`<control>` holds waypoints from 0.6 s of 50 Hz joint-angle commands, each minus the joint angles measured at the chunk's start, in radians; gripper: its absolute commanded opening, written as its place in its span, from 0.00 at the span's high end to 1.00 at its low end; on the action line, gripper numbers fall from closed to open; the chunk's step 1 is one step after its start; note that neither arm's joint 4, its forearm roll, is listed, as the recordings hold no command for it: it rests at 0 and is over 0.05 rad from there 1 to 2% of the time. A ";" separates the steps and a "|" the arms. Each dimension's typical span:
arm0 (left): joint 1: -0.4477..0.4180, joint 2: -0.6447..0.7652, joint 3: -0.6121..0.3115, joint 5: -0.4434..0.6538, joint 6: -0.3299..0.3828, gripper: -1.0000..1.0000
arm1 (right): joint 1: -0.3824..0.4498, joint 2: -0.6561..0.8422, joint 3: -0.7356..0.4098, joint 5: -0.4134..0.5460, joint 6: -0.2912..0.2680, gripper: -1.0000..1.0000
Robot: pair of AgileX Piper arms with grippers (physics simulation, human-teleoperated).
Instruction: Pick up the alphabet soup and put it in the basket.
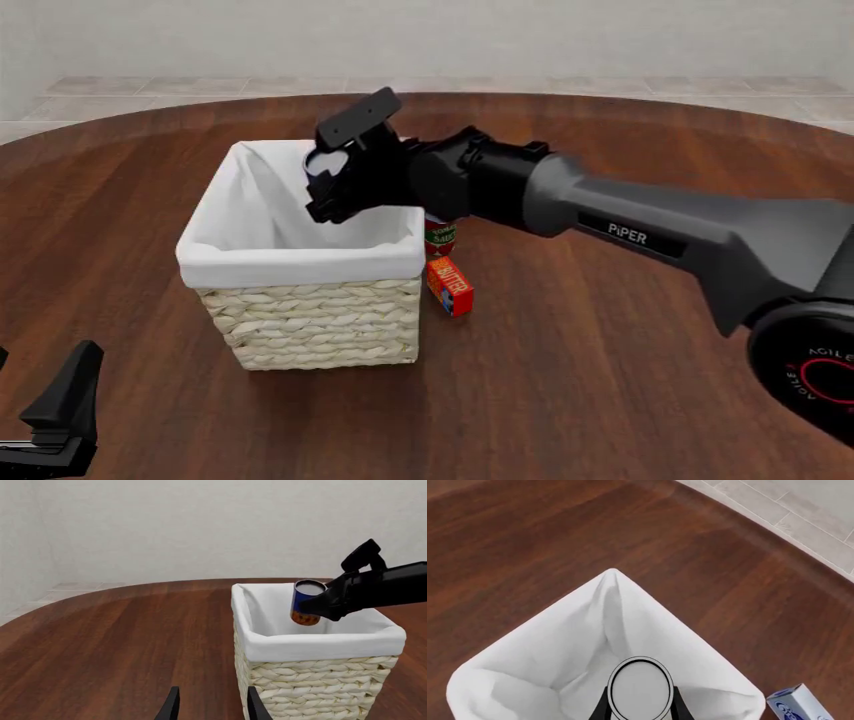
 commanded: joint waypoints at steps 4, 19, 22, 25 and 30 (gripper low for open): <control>0.000 0.000 0.000 0.000 0.000 0.00 | 0.002 0.003 -0.014 -0.002 0.022 1.00; 0.000 0.000 0.000 0.000 0.000 0.00 | 0.004 0.028 -0.026 -0.001 0.029 1.00; 0.000 0.000 0.000 0.000 0.000 0.00 | 0.005 0.032 -0.028 -0.002 0.028 1.00; 0.000 0.000 0.000 0.000 0.000 0.00 | 0.007 0.035 -0.026 -0.005 0.029 1.00; 0.000 0.000 0.000 0.000 0.000 0.00 | 0.009 0.040 -0.022 -0.009 0.033 1.00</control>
